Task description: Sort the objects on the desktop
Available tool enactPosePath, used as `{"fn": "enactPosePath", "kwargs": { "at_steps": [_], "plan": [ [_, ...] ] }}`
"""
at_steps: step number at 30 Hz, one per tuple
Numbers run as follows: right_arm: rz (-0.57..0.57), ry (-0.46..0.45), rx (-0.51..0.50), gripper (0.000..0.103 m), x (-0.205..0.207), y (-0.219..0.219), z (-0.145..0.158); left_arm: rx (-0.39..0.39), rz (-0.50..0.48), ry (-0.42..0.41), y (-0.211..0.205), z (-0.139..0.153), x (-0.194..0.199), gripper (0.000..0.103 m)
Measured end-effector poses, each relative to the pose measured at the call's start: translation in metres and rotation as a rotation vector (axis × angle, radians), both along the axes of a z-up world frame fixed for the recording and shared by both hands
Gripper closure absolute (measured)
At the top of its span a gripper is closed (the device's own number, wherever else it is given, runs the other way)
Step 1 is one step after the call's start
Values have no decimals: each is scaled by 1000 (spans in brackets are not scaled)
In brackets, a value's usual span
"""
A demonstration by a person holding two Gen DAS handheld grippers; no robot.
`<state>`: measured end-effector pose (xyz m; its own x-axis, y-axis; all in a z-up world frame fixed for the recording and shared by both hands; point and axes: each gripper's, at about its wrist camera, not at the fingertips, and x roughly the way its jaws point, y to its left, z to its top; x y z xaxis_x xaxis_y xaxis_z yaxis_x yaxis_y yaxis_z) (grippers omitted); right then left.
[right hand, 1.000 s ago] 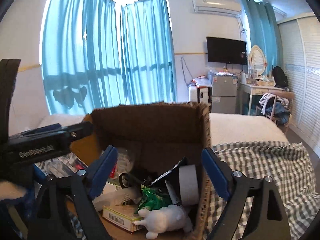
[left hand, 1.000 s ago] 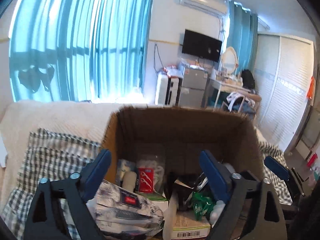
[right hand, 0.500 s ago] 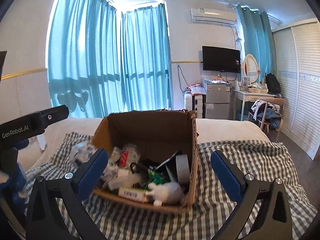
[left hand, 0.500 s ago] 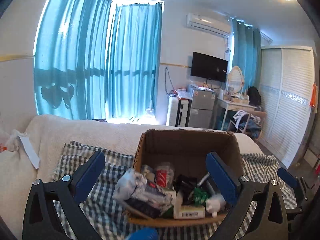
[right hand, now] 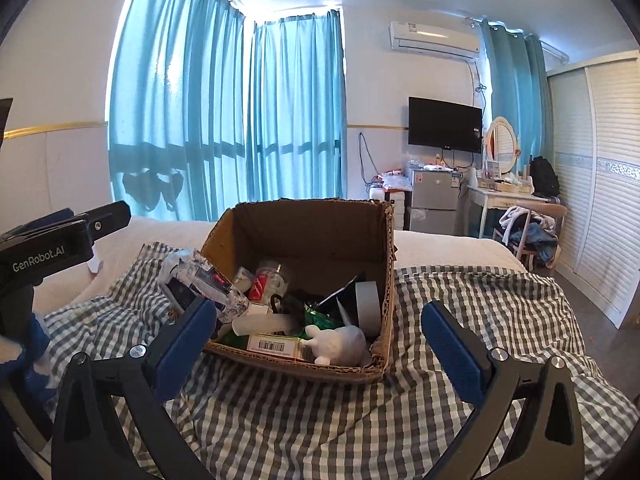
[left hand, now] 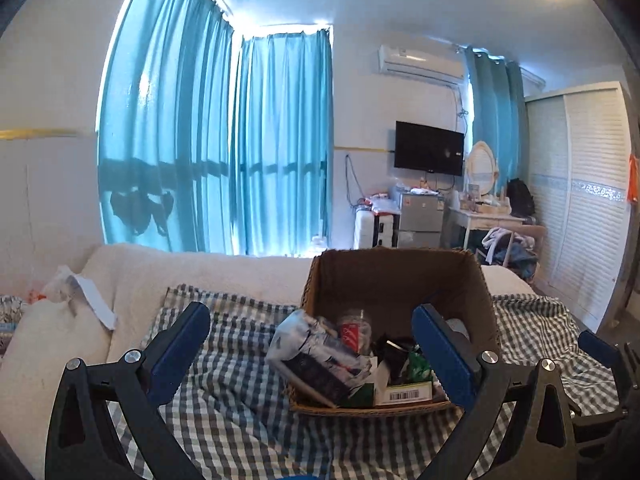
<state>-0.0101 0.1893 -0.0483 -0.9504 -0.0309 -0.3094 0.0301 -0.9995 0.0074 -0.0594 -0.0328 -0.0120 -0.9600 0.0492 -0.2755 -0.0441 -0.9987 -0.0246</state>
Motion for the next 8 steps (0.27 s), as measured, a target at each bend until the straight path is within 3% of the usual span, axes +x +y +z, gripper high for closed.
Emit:
{"fn": "enactPosePath", "kwargs": {
  "at_steps": [8],
  "plan": [
    [-29, -7, -35, 0, -4, 11, 0, 1, -10, -25, 1, -8, -1, 0]
  ]
}}
